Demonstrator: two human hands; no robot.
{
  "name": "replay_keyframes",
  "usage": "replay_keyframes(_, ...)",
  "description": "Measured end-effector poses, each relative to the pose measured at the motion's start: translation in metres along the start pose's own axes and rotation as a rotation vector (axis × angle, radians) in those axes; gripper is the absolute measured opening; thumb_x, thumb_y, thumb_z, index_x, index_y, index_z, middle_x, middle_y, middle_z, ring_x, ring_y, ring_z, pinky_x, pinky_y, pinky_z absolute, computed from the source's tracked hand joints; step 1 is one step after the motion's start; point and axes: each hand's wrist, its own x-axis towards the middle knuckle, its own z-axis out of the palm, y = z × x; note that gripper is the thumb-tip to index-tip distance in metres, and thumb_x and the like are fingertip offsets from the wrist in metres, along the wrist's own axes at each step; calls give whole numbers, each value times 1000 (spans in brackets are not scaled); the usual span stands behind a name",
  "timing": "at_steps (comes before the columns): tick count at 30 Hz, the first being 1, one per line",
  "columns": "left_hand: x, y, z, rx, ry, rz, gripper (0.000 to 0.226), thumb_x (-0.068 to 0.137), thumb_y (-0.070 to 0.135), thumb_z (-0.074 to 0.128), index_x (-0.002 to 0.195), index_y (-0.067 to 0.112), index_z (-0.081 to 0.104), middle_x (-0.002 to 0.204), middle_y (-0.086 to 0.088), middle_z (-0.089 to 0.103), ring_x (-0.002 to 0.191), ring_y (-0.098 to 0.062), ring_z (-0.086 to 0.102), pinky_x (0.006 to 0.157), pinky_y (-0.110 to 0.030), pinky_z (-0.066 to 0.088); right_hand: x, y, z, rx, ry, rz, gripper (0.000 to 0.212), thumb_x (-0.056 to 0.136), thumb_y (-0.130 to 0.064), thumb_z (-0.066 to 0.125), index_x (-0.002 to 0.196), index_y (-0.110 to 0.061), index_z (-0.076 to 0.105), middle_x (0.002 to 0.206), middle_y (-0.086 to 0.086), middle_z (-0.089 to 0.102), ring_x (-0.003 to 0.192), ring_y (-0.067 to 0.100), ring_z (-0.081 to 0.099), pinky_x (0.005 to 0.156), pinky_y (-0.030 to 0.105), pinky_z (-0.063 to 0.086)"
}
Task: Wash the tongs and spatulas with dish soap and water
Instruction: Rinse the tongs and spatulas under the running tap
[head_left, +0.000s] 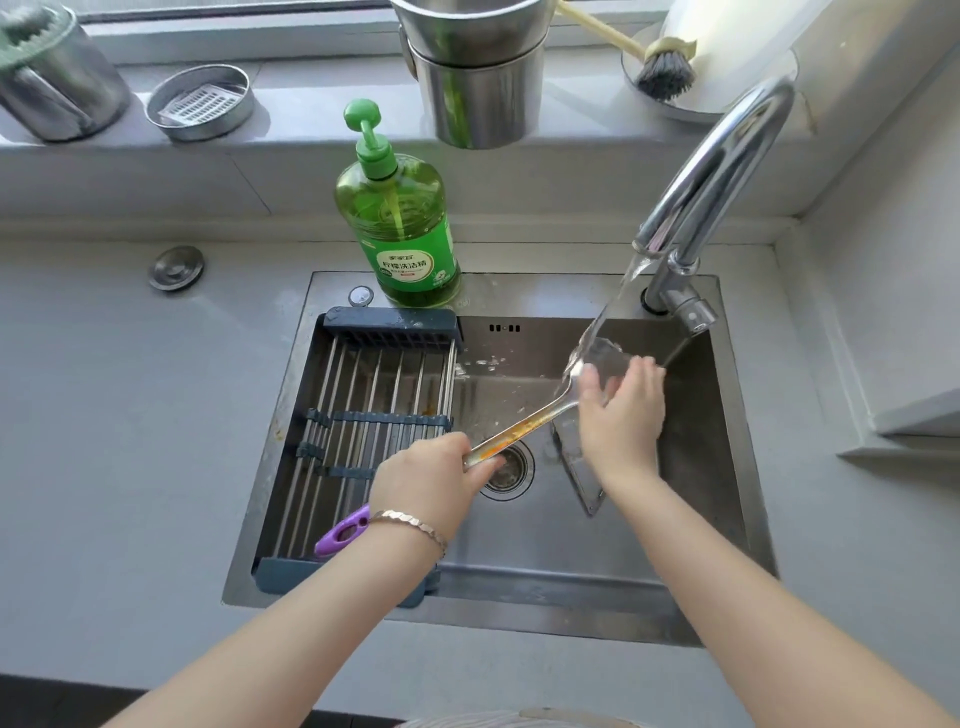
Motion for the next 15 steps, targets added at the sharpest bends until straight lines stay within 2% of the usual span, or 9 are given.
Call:
replay_keyframes(2,3,12,2,-21,-19,-12,42,87,59,44,75,19,48,74,1,60,79,-23,63,67,-29,47,-4,-3,1,271,80,198,71,97,-34,40,146,5,7,156,18,0,145,23,-2,116,29,1)
replay_keyframes(4,5,22,5,-20,-27,-12,39,89,56,44,78,19,51,83,-2,66,82,-25,63,68,-29,46,-9,-6,4,435,72,335,73,99,-28,39,145,3,-9,155,13,-16,144,20,-12,116,26,-1)
replay_keyframes(6,7,29,8,-4,-31,-10,36,90,51,45,85,17,56,89,-3,67,86,-26,63,70,-29,45,-14,-8,7,556,59,377,79,97,-21,44,144,2,-16,156,11,-12,145,20,0,114,21,7)
replay_keyframes(7,9,32,9,4,-31,-7,34,91,48,45,88,17,57,91,-3,67,86,-27,62,71,-29,45,-16,-9,9,646,47,398,80,96,-16,46,145,1,-16,156,9,4,142,17,16,111,18,18)
replay_keyframes(8,10,34,10,10,-31,-1,32,91,45,45,90,16,58,91,-4,67,86,-27,62,71,-29,45,-17,-11,9,725,31,443,76,96,-11,46,146,-1,-10,148,5,26,131,12,35,98,12,29)
replay_keyframes(9,12,37,10,14,-31,7,29,91,43,45,91,16,58,91,-4,68,85,-28,62,70,-29,45,-20,-14,9,803,14,501,63,96,-8,44,146,0,6,132,1,45,115,8,48,84,9,35)
replay_keyframes(11,12,42,10,27,-42,28,28,92,40,44,93,16,58,93,-5,67,87,-29,62,69,-29,42,-28,-22,9,974,-44,599,32,94,-2,43,124,6,42,102,4,66,83,9,62,60,13,46)
replay_keyframes(13,11,45,10,42,-44,41,28,93,40,42,96,17,57,94,-5,67,88,-28,63,69,-29,41,-38,-30,10,1078,-178,633,12,92,4,45,100,1,53,88,11,68,71,13,66,50,14,50)
replay_keyframes(15,12,44,7,40,-35,27,25,94,38,42,94,17,56,92,-5,66,85,-27,62,67,-29,41,-38,-35,6,1112,-237,627,14,94,3,42,95,-9,49,85,11,66,67,15,67,50,18,53)
